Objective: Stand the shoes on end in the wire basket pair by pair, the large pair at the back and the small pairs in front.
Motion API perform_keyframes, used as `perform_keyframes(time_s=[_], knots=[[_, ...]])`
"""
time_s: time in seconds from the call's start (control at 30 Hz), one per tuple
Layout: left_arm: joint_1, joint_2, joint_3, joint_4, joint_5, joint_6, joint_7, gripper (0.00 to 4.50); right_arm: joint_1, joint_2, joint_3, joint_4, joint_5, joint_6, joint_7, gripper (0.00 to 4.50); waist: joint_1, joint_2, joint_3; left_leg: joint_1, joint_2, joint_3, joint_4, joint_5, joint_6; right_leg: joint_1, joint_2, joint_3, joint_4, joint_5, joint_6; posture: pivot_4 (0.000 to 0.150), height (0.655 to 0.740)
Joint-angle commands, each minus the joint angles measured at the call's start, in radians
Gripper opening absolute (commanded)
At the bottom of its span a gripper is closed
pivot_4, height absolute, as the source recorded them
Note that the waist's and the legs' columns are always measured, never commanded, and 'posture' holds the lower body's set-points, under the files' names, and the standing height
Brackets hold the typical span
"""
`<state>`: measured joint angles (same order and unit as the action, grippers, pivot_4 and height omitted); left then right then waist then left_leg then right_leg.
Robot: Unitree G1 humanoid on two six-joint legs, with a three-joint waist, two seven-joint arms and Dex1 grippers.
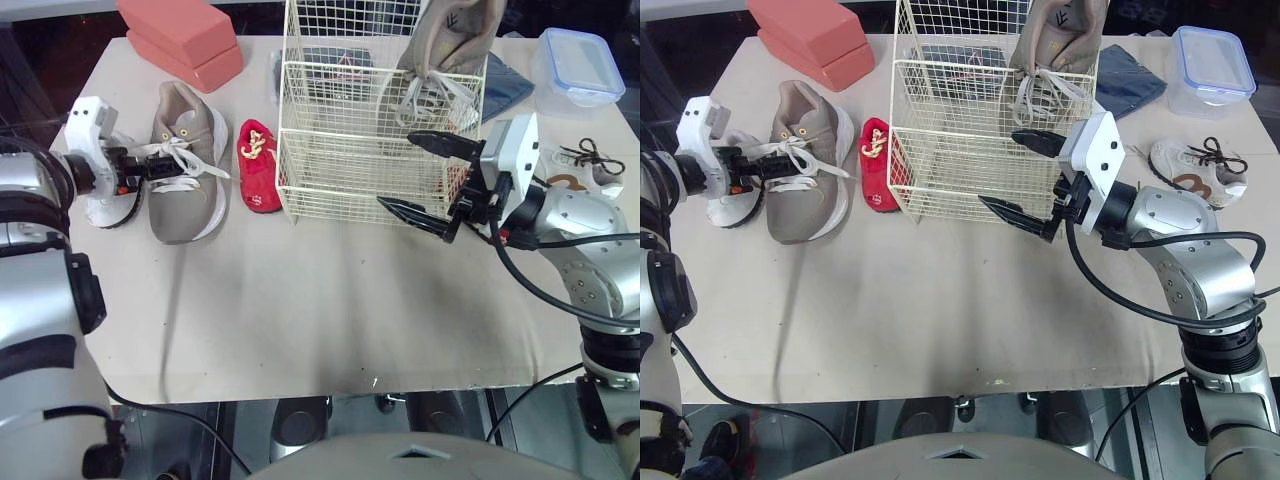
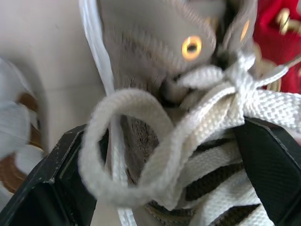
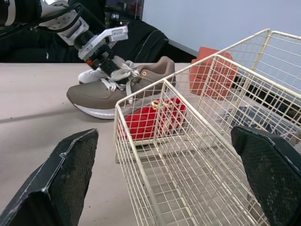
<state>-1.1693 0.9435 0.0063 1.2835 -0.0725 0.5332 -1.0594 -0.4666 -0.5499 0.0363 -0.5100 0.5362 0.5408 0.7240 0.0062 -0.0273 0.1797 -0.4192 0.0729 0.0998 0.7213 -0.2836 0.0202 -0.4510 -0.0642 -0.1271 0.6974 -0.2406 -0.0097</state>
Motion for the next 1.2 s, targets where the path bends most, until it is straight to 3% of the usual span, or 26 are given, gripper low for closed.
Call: perform_keyframes(time_s=[0.03,0.17,0.27,0.3,0.6,0.77,0.9,1.0,1.2], knots=[[-0.009,0.000,-0.001,0.028,0.045,0.001,0.025,3.70,-0.001,0.000,-0.017,-0.040,0.006,-0.024,-0.001,4.50,0.000,0.000,0.000,0.000,0.000,0.000,0.000,0.000,0.000,0.000,0.000,0.000,0.000,0.000,0.000,0.150,0.6860],[0.004,-0.005,0.009,0.041,0.063,0.004,0.033,1.69,0.003,-0.005,-0.025,-0.045,0.019,-0.025,0.014,4.50,-0.005,0.000,0.000,0.001,0.000,-0.001,0.000,0.000,0.000,0.000,0.000,0.002,0.001,0.000,0.000,0.150,0.6860],[0.013,-0.006,0.034,0.044,0.060,0.000,0.045,0.67,0.007,-0.010,-0.027,-0.045,0.019,-0.026,0.022,4.50,-0.007,0.000,0.000,0.001,0.000,-0.001,0.000,0.000,0.000,0.000,0.000,0.002,0.001,0.000,0.000,0.150,0.6860],[0.014,-0.006,0.051,0.044,0.051,0.000,0.051,0.55,0.007,-0.009,-0.027,-0.045,0.019,-0.026,0.023,4.50,-0.008,0.000,0.000,0.001,0.000,-0.001,0.000,0.000,0.000,0.000,-0.001,0.002,0.001,0.000,0.000,0.150,0.6860],[0.016,0.033,0.240,-0.001,-0.059,-0.132,0.095,0.53,0.003,0.001,-0.032,-0.046,0.029,-0.025,0.016,4.50,-0.014,-0.003,0.001,0.001,0.001,-0.001,0.000,0.000,0.000,0.000,-0.001,0.002,0.002,0.001,-0.001,0.150,0.6860],[-0.023,0.082,0.365,-0.076,-0.171,-0.220,-0.003,0.53,-0.018,0.014,-0.044,-0.030,0.052,-0.029,0.019,4.50,-0.017,-0.008,0.001,-0.001,0.001,-0.001,0.001,0.000,0.000,-0.001,-0.001,0.000,0.001,0.001,-0.001,0.150,0.6860],[-0.057,0.088,0.433,-0.153,-0.250,-0.226,-0.043,0.53,-0.037,0.029,-0.068,-0.015,0.082,-0.039,0.019,4.50,-0.018,-0.010,0.001,-0.013,0.001,-0.003,0.005,0.000,0.000,-0.009,-0.001,-0.002,0.002,0.001,-0.001,0.150,0.6860],[-0.065,0.031,0.468,-0.279,-0.319,-0.219,-0.040,0.53,-0.053,0.053,-0.086,0.007,0.085,-0.064,-0.001,4.50,-0.015,-0.010,0.001,-0.013,0.000,-0.003,0.005,0.000,0.000,-0.010,-0.002,-0.003,0.003,0.001,-0.001,0.150,0.6860],[-0.047,-0.213,0.503,-0.682,-0.444,-0.237,0.160,0.53,-0.061,0.096,-0.128,0.027,0.068,-0.110,-0.064,4.50,0.008,-0.010,0.001,-0.015,0.000,-0.007,0.017,0.000,0.000,-0.009,-0.006,-0.003,0.013,0.001,-0.001,0.150,0.6860]])
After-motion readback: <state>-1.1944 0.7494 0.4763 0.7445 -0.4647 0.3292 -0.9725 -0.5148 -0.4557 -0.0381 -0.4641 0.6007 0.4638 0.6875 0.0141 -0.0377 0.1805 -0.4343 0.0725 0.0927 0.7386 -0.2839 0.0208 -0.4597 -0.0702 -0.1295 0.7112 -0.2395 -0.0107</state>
